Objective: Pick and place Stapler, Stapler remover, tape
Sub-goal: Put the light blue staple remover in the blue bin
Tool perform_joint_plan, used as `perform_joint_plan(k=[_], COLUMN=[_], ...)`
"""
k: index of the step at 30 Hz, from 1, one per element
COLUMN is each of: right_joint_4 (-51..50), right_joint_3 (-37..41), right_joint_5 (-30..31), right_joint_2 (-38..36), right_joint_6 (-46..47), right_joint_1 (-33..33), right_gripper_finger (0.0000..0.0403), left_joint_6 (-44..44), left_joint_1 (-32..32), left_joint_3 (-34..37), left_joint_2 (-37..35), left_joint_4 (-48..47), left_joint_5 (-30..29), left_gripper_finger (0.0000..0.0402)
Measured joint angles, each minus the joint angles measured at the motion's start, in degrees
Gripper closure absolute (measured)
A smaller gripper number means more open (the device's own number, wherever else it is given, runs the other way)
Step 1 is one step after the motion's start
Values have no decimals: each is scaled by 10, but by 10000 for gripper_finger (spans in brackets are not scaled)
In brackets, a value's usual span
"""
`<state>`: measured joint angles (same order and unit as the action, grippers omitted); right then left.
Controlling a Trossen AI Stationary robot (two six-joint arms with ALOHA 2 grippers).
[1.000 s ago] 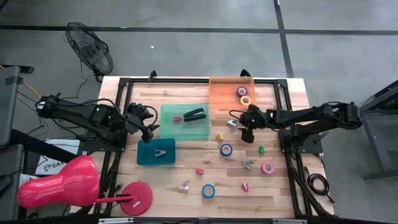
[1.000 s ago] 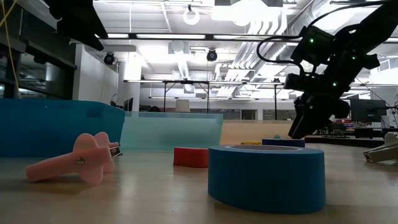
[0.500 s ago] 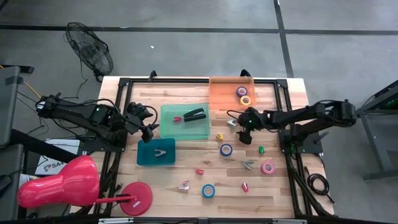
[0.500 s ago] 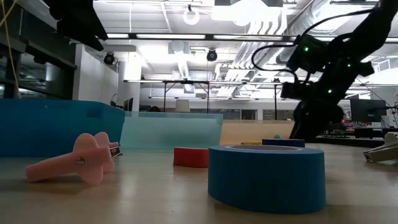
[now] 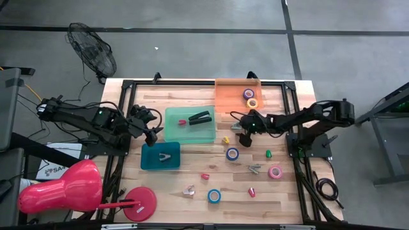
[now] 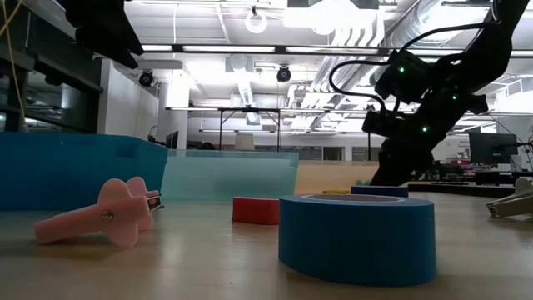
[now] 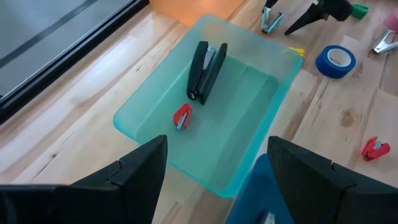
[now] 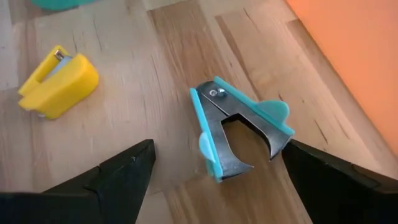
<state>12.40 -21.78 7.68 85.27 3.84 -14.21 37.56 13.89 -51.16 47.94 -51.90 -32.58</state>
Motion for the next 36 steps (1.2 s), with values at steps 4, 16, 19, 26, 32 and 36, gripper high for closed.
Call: perform_joint_plan(k=[4,16,19,26,32,36], right_joint_4=[-14,-48,-68,-147,-209,-214], right_joint_3=[0,-13,-34,-94,-119,-120], right_joint_5=[4,20,13,-38,-93,-117], right_joint_2=[0,0,1,2,2,2], right_joint_6=[-6,14,-32,-195,-288,-334], right_joint_1=[0,-26,-39,-73,-94,-95], right_gripper_finger=[57,57,57,57,58,66], left_joint_6=[0,2,2,2,2,2], left_joint_1=[0,0,0,0,0,0], left_joint_3=[0,0,0,0,0,0], left_joint_2=[0,0,0,0,0,0], left_joint_4=[-8,-8,-8,-8,-8,-8], left_joint_5=[0,0,0,0,0,0], left_gripper_finger=[128,128,128,128,128,128])
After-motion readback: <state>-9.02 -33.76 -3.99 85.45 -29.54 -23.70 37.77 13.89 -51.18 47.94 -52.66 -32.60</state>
